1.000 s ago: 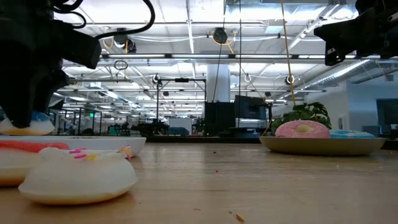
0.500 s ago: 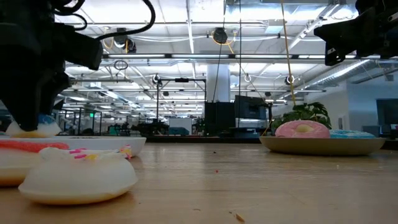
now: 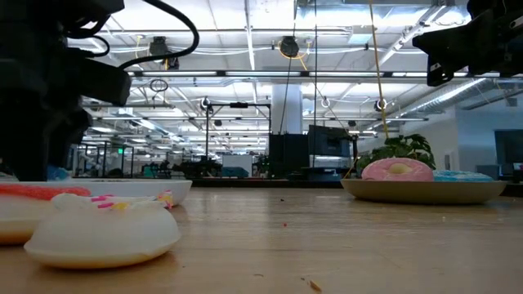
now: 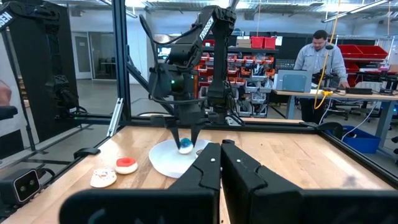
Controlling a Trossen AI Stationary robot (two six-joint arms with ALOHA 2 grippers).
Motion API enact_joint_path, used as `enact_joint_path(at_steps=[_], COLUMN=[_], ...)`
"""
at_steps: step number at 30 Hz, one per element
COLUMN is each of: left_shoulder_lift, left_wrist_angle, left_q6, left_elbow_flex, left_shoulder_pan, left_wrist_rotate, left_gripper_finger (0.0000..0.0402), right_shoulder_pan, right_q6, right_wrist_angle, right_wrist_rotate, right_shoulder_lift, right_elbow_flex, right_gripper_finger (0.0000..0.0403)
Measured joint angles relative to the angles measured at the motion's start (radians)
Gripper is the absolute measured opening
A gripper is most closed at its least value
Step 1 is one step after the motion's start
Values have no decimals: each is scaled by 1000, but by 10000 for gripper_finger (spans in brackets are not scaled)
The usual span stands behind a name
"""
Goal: Pick & Place donuts
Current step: Put the small blue donut on the white plate, then put the small orange donut on the white plate
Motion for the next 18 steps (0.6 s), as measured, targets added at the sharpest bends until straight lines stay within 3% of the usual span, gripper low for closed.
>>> enact_joint_path(at_steps=[4,11,18], left_shoulder_lift=[0,0,0], left_wrist_angle=[14,9,-65], left_q6=[-3,-4,21], left_elbow_flex=[0,0,67], left_shoulder_pan=[0,9,56], left_wrist_rotate=[14,27,138], left_gripper_finger=[224,333,397], right_shoulder_pan=[0,0,0], right_q6=[0,0,0], right_wrist_angle=[0,0,0], right_wrist_rotate=[0,0,0], right_shoulder_lift=[0,0,0], right_elbow_flex=[0,0,0], right_gripper_finger=[0,0,0])
